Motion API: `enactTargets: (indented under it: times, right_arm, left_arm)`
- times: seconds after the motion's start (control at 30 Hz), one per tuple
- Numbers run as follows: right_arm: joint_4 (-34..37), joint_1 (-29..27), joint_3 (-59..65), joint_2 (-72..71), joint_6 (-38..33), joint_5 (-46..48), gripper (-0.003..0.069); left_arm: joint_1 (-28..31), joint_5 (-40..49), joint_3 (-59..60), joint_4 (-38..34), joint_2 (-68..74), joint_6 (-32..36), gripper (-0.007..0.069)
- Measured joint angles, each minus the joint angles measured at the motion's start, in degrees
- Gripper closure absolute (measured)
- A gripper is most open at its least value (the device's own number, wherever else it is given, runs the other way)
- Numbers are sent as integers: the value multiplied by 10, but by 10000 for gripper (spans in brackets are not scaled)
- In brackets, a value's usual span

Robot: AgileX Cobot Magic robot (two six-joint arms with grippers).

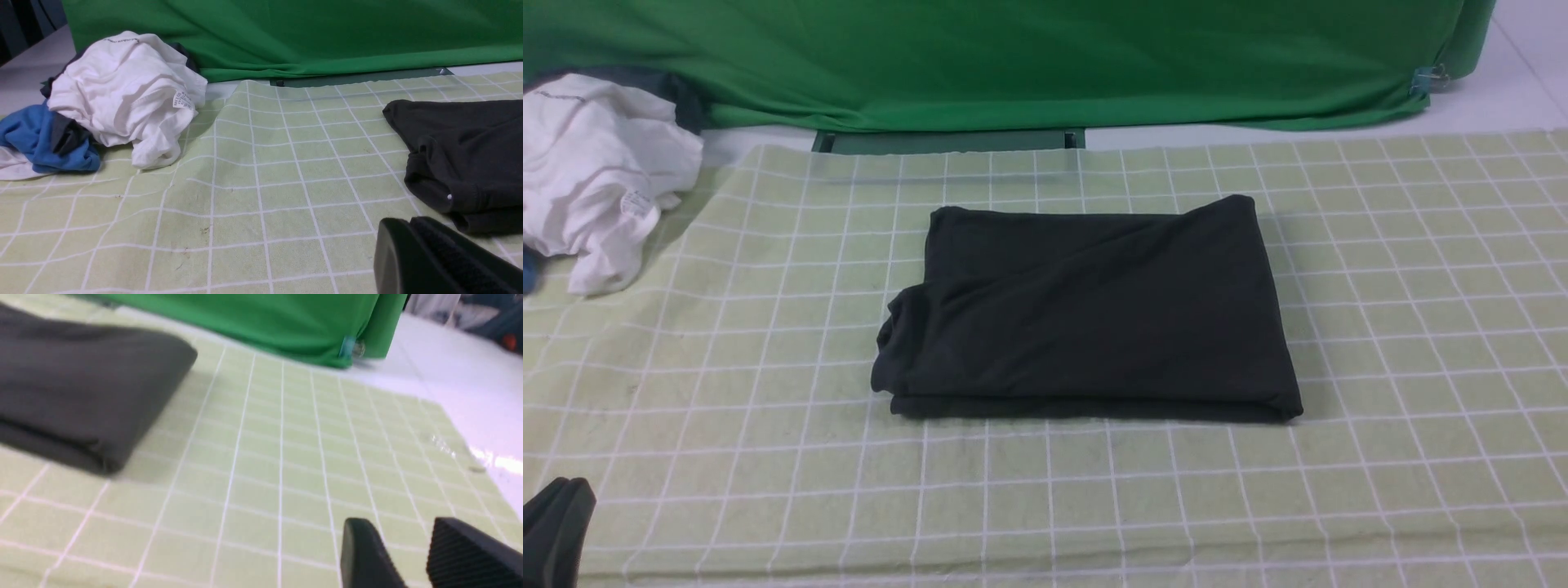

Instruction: Fold a long-sleeved shirt over a green coffee tablecloth.

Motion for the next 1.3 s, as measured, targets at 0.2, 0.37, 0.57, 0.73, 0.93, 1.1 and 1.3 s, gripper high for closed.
enactTargets:
  times: [0.2,0.37,0.57,0.73,0.93,1.1,1.3]
  right_arm:
    - [0,8,0,0,6,1,421]
    - [0,20,0,0,7,1,421]
    - [0,24,0,0,7,1,421]
    - [0,24,0,0,7,1,420]
    - [0,24,0,0,7,1,420]
    - [0,24,0,0,7,1,420]
    - [0,24,0,0,8,1,420]
  left_arm:
    - [0,1,0,0,0,3,613]
    - [0,1,0,0,0,5,613]
    - [0,1,0,0,0,5,613]
    - [0,1,0,0,0,5,613]
    - [0,1,0,0,0,5,613]
    - [0,1,0,0,0,5,613]
    - [0,1,0,0,0,5,613]
